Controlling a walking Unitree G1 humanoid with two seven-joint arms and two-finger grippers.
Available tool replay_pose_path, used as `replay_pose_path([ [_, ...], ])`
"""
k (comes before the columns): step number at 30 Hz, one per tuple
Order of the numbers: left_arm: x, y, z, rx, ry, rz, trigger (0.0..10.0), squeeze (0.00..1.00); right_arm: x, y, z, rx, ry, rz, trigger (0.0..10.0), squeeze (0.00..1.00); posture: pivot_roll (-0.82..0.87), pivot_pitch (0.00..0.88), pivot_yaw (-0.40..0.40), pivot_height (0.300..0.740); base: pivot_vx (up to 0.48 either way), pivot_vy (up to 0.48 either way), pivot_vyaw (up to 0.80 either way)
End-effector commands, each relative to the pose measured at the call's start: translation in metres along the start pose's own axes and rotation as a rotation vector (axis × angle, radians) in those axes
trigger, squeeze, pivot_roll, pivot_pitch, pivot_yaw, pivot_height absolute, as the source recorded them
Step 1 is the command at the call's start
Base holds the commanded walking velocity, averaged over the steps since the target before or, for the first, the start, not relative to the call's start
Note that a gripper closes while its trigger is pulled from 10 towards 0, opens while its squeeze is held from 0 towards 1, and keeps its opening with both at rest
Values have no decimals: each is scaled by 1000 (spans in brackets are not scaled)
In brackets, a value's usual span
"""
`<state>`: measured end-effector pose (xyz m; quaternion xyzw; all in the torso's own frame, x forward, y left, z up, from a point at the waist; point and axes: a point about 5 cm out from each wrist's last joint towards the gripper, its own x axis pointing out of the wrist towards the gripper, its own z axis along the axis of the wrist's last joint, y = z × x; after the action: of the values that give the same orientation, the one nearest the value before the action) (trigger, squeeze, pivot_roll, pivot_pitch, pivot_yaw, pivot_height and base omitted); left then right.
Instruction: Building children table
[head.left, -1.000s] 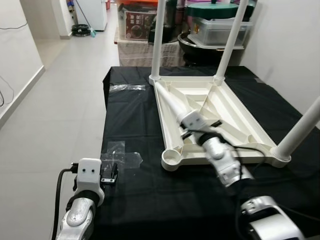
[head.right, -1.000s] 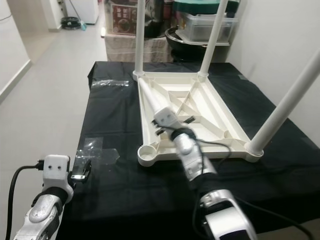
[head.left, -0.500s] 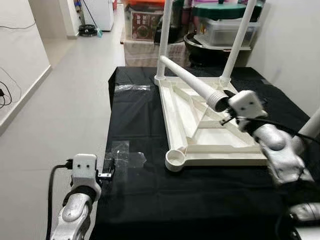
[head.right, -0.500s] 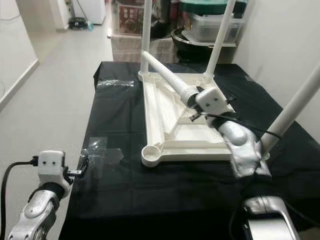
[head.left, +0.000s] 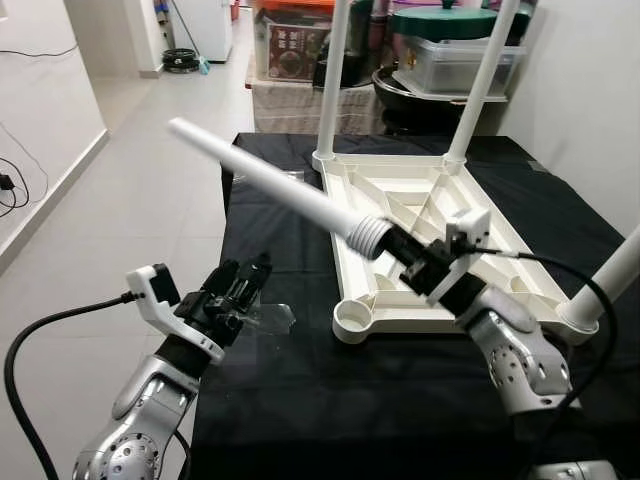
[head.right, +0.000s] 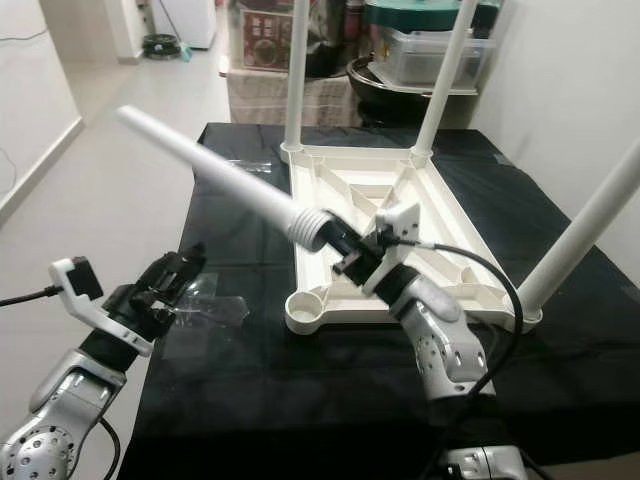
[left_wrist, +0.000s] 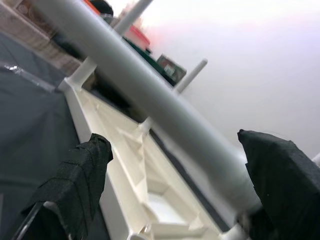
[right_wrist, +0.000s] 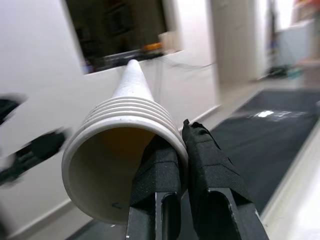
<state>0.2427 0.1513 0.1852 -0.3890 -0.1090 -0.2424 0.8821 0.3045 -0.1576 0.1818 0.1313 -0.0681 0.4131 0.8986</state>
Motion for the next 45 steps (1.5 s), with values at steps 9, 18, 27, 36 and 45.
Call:
replay_pose_path([
  [9, 3, 1, 10, -199, -63, -54, 10000, 0, -19, 18, -1, 211, -7, 183, 0, 0, 99, 0, -64, 740, 0, 0, 0],
  [18, 6, 2, 15, -284, -69, -82, 10000, 0, -30, 36, -11, 347, 57, 317, 0, 0, 88, 0, -69, 740, 0, 0, 0],
  [27, 8, -17, 29, -406, -109, -239, 0, 0, -37, 31, -19, 390, 137, 340, 0, 0, 91, 0, -81, 740, 0, 0, 0],
  [36, -5, -38, 20, -562, -37, -395, 0, 0, -29, 23, -20, 399, 147, 320, 0, 0, 102, 0, -86, 740, 0, 0, 0],
  [45, -3, -34, 24, -538, -18, -364, 0, 0, -20, 4, -18, 326, 188, 144, 10000, 690, 103, 0, -84, 740, 0, 0, 0],
])
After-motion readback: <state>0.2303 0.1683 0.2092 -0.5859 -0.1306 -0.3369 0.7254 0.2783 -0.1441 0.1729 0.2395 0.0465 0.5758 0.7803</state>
